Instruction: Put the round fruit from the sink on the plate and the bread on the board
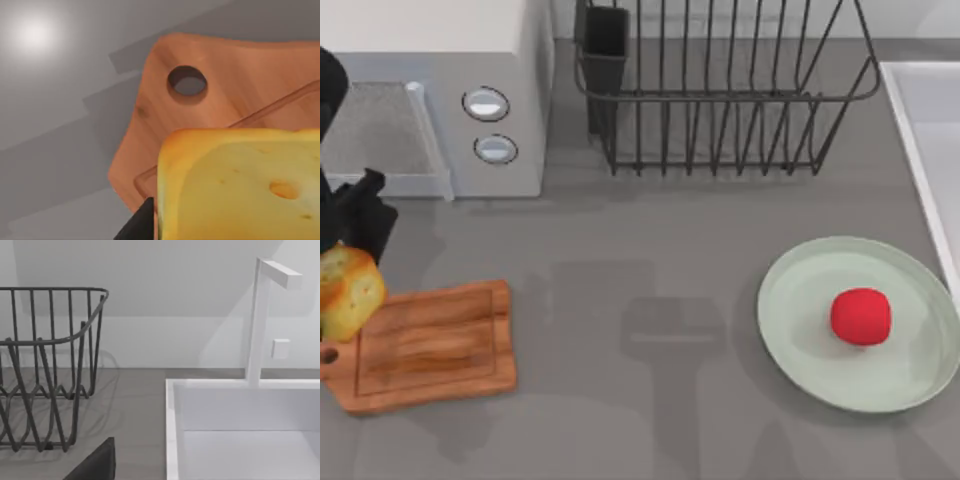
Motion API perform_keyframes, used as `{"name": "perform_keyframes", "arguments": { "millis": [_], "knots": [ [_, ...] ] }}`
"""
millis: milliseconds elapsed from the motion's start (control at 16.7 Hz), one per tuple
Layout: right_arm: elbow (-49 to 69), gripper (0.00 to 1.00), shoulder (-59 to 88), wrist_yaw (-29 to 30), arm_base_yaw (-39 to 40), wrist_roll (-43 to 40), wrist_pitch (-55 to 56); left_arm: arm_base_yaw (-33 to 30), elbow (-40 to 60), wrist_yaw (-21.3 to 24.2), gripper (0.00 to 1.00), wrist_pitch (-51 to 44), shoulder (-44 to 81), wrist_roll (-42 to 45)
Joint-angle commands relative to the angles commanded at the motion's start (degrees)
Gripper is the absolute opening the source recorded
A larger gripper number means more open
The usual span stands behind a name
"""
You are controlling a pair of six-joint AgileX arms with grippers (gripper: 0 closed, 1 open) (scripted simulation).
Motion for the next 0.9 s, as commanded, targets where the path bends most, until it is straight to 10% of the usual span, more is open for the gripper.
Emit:
{"name": "perform_keyframes", "arguments": {
  "millis": [420,900],
  "knots": [
    [0.0,1.00,0.0,0.0,0.0,0.0,0.0,-7.6,-3.7,-0.5,0.00,3.8,-3.6,-29.0],
    [0.0,1.00,0.0,0.0,0.0,0.0,0.0,-8.4,-4.3,-0.6,0.00,4.6,-4.4,-32.3]
  ]
}}
